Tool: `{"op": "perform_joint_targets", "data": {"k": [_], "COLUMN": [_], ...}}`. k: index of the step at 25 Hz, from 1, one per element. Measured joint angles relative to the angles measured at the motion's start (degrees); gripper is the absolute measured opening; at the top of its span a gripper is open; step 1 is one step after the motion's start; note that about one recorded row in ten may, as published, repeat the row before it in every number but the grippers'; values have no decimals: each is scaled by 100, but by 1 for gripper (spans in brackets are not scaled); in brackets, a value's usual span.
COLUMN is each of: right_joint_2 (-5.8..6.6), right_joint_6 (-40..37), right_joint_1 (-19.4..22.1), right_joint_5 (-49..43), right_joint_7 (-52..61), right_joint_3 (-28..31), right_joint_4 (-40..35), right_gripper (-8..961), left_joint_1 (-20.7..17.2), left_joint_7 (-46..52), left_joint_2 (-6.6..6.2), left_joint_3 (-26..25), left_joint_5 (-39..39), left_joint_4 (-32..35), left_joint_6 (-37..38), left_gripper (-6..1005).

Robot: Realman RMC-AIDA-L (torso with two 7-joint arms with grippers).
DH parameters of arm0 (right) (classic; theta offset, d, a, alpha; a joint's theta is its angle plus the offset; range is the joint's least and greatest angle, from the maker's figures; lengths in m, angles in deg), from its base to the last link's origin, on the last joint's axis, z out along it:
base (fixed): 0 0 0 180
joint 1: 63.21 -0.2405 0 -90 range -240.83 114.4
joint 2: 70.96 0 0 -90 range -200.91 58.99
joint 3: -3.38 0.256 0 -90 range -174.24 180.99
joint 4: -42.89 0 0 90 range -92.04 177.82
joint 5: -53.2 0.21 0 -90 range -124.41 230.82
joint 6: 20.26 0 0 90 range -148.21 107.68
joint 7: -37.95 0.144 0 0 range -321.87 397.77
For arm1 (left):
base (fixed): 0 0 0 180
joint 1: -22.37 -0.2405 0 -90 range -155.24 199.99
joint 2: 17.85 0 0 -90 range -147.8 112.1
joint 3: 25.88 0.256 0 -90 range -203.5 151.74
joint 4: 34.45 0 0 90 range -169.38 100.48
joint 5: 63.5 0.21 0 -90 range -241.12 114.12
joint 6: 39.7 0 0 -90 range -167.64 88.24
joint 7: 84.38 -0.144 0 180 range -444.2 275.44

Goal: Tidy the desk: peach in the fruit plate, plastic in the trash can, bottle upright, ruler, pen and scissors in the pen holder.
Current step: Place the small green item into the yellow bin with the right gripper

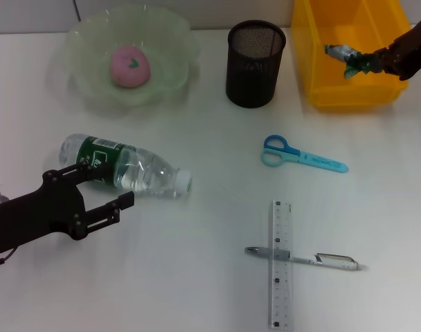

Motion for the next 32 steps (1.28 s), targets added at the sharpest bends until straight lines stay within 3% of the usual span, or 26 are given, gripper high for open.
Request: {"op": "perform_joint_targets", "data": {"k": [32], "right_joint_2": [-36], "right_joint_6": [1694], "right_joint_1": [-194], "right_joint_5": [-416], "right_joint_7": [279], "right_joint_3": [-53], "right_joint_4": [1065], "right_gripper": [37], "left_joint_1": [-40], "left_joint_7": [0], "left_joint_2": [28], "left_joint_3": [0], "left_joint_5": [0], "left_joint_4": [0], "left_joint_6": [61], "left_gripper": [687]}}
